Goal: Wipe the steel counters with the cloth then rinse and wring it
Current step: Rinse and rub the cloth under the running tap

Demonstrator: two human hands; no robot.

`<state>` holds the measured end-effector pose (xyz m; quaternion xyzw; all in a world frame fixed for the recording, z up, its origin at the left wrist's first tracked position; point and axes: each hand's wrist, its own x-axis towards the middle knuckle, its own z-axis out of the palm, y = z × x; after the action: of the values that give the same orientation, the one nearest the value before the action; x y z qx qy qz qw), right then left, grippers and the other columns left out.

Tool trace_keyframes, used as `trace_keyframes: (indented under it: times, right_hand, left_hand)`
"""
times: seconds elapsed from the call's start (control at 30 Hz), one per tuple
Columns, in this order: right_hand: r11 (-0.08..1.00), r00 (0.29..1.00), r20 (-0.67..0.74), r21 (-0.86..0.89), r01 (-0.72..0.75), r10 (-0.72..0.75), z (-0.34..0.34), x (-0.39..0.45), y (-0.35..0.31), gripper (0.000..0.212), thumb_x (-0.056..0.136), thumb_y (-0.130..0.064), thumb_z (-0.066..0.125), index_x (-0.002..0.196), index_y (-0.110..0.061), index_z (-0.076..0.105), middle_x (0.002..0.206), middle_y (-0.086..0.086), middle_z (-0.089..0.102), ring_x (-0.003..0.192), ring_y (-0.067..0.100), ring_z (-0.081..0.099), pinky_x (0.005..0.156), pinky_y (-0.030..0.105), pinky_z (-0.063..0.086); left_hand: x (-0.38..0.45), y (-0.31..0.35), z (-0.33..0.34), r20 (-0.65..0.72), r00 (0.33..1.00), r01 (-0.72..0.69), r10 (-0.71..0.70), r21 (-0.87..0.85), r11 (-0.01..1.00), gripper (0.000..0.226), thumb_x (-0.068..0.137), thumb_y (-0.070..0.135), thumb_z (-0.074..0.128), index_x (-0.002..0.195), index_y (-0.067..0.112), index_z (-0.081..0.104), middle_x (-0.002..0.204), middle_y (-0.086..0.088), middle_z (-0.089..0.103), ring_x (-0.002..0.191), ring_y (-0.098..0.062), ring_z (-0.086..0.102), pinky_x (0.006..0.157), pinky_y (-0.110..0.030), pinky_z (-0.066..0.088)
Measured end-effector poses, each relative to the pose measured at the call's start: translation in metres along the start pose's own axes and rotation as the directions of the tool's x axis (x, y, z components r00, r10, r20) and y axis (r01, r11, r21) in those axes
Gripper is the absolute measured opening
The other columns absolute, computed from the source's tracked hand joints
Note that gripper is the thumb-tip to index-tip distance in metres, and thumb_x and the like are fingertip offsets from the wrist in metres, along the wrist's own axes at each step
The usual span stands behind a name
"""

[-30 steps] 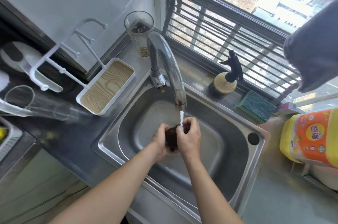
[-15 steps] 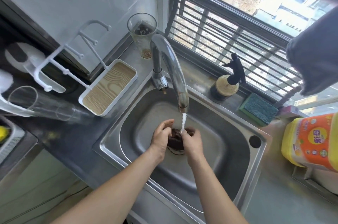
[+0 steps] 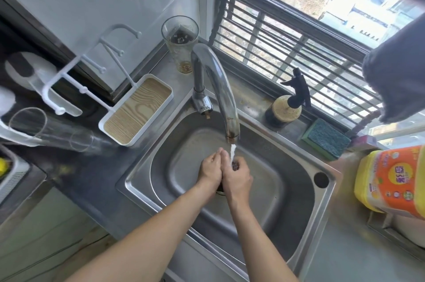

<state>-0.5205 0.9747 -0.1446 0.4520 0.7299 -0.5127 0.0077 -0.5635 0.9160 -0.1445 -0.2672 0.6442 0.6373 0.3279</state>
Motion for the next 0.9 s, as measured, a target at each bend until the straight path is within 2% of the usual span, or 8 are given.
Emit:
trace_keyframes:
  times: [0.1, 0.17, 0.3, 0.43, 0.6, 0.7, 0.8, 0.9]
  right_hand:
    - [1.0, 1.0, -0.022, -0.006, 0.015, -0.015, 0.002, -0.001, -0.003, 0.057, 0.089, -0.055, 0.068, 0.067, -0.007, 0.045, 0.057, 0.005, 0.051, 0.057, 0.02, 0.046, 0.058, 0.03, 0.037]
    - [0.999, 0.999, -0.034, -0.004, 0.037, -0.037, 0.003, -0.001, -0.004, 0.06, 0.085, -0.057, 0.065, 0.067, -0.004, 0.046, 0.059, 0.011, 0.053, 0.06, 0.026, 0.047, 0.056, 0.027, 0.035]
    - [0.999, 0.999, -0.02, -0.025, 0.045, -0.045, 0.002, -0.003, -0.004, 0.052, 0.09, -0.046, 0.067, 0.062, -0.008, 0.045, 0.052, 0.001, 0.049, 0.057, 0.023, 0.046, 0.058, 0.033, 0.031]
    - [0.992, 0.992, -0.045, -0.056, 0.117, -0.12, 0.002, -0.004, 0.001, 0.046, 0.088, -0.045, 0.055, 0.061, -0.008, 0.048, 0.053, 0.004, 0.054, 0.057, 0.027, 0.05, 0.059, 0.037, 0.033]
    - [0.984, 0.989, -0.034, -0.116, 0.137, -0.142, -0.002, 0.003, 0.006, 0.044, 0.098, -0.024, 0.056, 0.056, -0.02, 0.046, 0.055, 0.0, 0.055, 0.06, 0.026, 0.051, 0.061, 0.032, 0.031]
    - [0.992, 0.992, -0.065, -0.083, 0.099, -0.104, -0.005, 0.008, 0.007, 0.034, 0.1, -0.026, 0.055, 0.069, -0.011, 0.057, 0.067, 0.009, 0.064, 0.07, 0.032, 0.056, 0.064, 0.034, 0.03]
    - [0.998, 0.995, -0.085, 0.012, 0.056, -0.055, -0.008, 0.011, 0.006, 0.016, 0.093, -0.023, 0.067, 0.088, -0.011, 0.057, 0.08, 0.003, 0.064, 0.08, 0.027, 0.059, 0.071, 0.03, 0.035]
    - [0.989, 0.995, -0.009, 0.108, 0.105, -0.104, -0.009, 0.009, 0.01, 0.025, 0.081, -0.015, 0.071, 0.101, -0.02, 0.057, 0.093, -0.003, 0.064, 0.091, 0.02, 0.061, 0.082, 0.027, 0.044]
  left_hand:
    - [0.001, -0.002, -0.002, -0.037, 0.998, 0.052, -0.053, -0.03, 0.998, 0.036, 0.101, 0.03, 0.056, 0.072, 0.01, 0.065, 0.066, -0.001, 0.068, 0.059, -0.013, 0.064, 0.055, -0.019, 0.049]
    - [0.0, -0.002, -0.003, -0.056, 0.995, 0.08, -0.081, -0.017, 0.997, 0.035, 0.099, 0.032, 0.057, 0.076, 0.009, 0.068, 0.07, -0.003, 0.07, 0.068, -0.021, 0.065, 0.065, -0.027, 0.051]
    - [-0.003, -0.001, -0.003, -0.069, 0.993, 0.097, -0.096, -0.003, 0.995, 0.035, 0.102, 0.026, 0.052, 0.076, 0.008, 0.069, 0.068, -0.004, 0.07, 0.068, -0.023, 0.065, 0.062, -0.025, 0.051]
    - [-0.001, -0.009, -0.007, -0.096, 0.994, 0.069, -0.058, 0.116, 0.991, 0.042, 0.096, 0.039, 0.052, 0.076, 0.011, 0.075, 0.075, -0.006, 0.075, 0.078, -0.027, 0.071, 0.078, -0.042, 0.058]
    - [0.005, -0.015, -0.008, -0.058, 0.996, -0.053, 0.07, 0.258, 0.965, 0.048, 0.102, 0.037, 0.041, 0.081, 0.003, 0.068, 0.082, -0.013, 0.074, 0.08, -0.027, 0.068, 0.079, -0.041, 0.053]
    - [0.001, -0.015, -0.007, 0.019, 0.992, -0.125, 0.124, 0.189, 0.974, 0.026, 0.106, 0.022, 0.041, 0.087, 0.011, 0.056, 0.079, -0.006, 0.062, 0.073, -0.018, 0.056, 0.071, -0.033, 0.046]
    - [-0.001, -0.008, -0.012, 0.069, 0.988, 0.134, -0.135, 0.027, 0.991, 0.019, 0.099, 0.022, 0.047, 0.098, 0.016, 0.065, 0.092, -0.013, 0.068, 0.077, -0.025, 0.061, 0.067, -0.031, 0.053]
    - [-0.009, 0.002, -0.022, 0.229, 0.879, 0.435, -0.417, -0.03, 0.9, 0.047, 0.096, 0.05, 0.043, 0.097, 0.015, 0.074, 0.095, -0.017, 0.073, 0.08, -0.034, 0.069, 0.071, -0.051, 0.06]
